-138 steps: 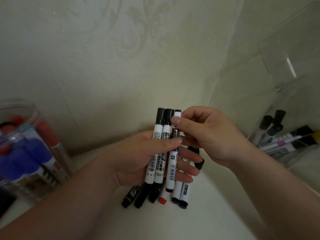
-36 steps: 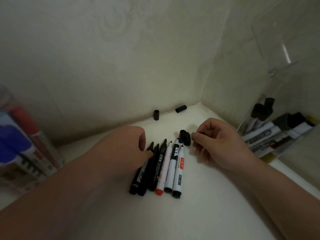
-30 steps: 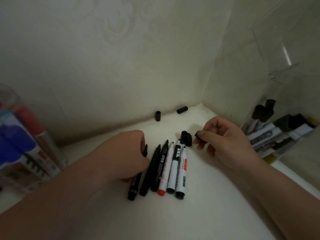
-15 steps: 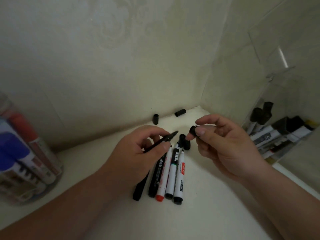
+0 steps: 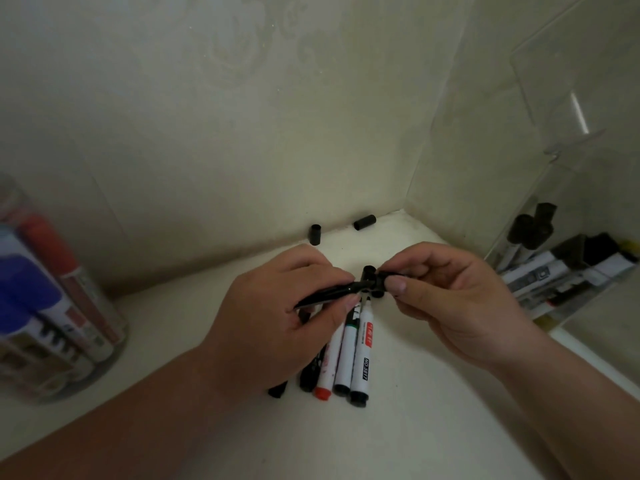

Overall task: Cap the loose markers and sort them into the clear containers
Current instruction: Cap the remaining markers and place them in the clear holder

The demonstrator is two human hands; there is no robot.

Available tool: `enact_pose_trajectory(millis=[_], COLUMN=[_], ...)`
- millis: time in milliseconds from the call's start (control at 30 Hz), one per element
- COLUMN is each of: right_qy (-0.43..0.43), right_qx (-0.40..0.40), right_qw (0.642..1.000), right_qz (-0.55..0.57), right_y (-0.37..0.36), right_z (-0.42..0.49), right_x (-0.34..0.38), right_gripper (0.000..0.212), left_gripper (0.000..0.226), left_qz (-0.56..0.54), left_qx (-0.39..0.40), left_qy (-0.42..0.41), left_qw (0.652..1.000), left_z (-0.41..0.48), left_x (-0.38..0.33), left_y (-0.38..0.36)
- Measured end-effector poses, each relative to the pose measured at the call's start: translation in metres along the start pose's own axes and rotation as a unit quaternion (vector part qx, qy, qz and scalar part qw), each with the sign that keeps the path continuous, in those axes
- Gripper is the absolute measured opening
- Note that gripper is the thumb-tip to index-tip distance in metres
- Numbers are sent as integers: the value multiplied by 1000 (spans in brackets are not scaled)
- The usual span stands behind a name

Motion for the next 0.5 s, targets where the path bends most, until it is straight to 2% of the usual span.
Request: enact_pose_trajectory(millis=[133,267,500], right_qy=[10,19,22], right_qx=[-12,-37,-16], right_qw=[999,994,979], right_qz=[-32,-103,-201], right_y=[1,0,-16], right_z=[-1,-6,-9], right_x=[3,9,7], right_gripper=[36,16,18], left_gripper=[14,16,19], left_qz=[19,32,46], left_qx=[4,14,50], left_qy=[-7,-3,-21], left_qw=[1000,999,997], left_z=[0,-1,-1], left_x=[1,3,2], left_y=[2,1,-2])
Point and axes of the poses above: each hand's wrist, its own z-axis towards the middle knuckle, its own y-axis out of the back of the hand, x = y × z, the point moved 1 cm from there along z, towards the middle knuckle, and after that the axes turned 9 degrees about x, right-handed, at the moved point
